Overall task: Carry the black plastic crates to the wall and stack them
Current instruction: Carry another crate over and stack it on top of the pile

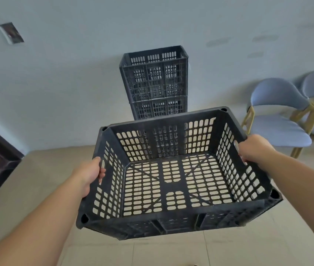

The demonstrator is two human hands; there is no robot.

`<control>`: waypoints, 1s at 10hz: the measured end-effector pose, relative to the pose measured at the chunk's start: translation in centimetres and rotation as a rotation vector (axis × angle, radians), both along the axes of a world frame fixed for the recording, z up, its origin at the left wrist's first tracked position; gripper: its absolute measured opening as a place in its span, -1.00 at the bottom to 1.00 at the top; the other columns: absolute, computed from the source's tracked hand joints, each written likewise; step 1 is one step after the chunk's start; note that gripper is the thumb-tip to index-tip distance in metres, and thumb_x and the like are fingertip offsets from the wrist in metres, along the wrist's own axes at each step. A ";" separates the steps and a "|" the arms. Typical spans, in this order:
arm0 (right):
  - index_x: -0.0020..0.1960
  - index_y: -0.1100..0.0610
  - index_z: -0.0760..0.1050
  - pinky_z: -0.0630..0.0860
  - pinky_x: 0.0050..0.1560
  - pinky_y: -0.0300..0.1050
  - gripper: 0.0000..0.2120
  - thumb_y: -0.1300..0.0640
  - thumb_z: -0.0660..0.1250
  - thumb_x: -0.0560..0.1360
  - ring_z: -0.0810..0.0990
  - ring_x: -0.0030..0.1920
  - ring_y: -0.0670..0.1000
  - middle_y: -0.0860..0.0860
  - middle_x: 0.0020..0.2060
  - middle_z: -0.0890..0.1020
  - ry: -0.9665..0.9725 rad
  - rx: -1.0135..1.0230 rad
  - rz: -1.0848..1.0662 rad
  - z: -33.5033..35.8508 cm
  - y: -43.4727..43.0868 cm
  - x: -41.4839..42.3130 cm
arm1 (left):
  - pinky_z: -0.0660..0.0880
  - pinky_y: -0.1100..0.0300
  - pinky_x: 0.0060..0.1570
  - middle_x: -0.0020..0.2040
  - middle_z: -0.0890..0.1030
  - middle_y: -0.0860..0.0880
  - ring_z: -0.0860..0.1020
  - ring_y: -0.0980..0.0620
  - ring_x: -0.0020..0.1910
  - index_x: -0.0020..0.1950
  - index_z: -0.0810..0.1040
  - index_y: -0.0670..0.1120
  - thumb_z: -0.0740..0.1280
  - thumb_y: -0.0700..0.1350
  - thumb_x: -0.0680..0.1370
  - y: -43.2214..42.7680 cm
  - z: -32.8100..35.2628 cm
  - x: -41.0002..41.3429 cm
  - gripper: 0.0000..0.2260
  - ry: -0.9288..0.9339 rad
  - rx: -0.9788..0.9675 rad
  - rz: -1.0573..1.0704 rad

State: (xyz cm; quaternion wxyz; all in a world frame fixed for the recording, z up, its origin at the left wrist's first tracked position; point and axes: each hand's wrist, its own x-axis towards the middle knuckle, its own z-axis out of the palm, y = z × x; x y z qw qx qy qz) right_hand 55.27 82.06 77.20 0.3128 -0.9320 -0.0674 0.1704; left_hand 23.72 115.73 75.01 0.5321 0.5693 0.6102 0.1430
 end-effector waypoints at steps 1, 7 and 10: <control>-0.10 0.34 0.51 0.62 -0.22 0.05 -0.81 0.21 0.25 0.54 0.61 -0.22 0.20 0.25 -0.21 0.61 -0.040 -0.003 0.071 1.5 3.7 4.7 | 0.52 0.01 -0.10 -0.22 0.62 -0.11 0.53 -0.04 -0.28 0.06 0.60 -0.19 0.22 0.06 0.70 3.6 1.6 4.2 -0.66 -0.046 0.003 0.012; -0.06 0.44 0.48 0.56 -0.38 0.06 -0.87 0.43 0.17 0.51 0.59 -0.41 0.20 0.38 -0.24 0.62 -0.021 0.070 -0.009 14.8 26.2 23.5 | 0.55 0.19 -0.47 -0.35 0.68 -0.11 0.62 0.03 -0.48 -0.06 0.65 -0.26 0.27 0.06 0.68 29.9 15.5 24.5 -0.60 -0.076 0.228 -0.310; 0.02 0.34 0.41 0.49 -0.59 -0.09 -0.91 0.33 0.15 0.63 0.54 -0.60 0.07 0.25 -0.32 0.59 0.019 0.161 0.033 22.9 32.6 32.3 | 0.58 0.15 -0.49 -0.32 0.68 -0.18 0.62 -0.03 -0.49 -0.05 0.65 -0.31 0.30 0.01 0.65 40.1 24.2 34.2 -0.62 -0.186 0.225 -0.336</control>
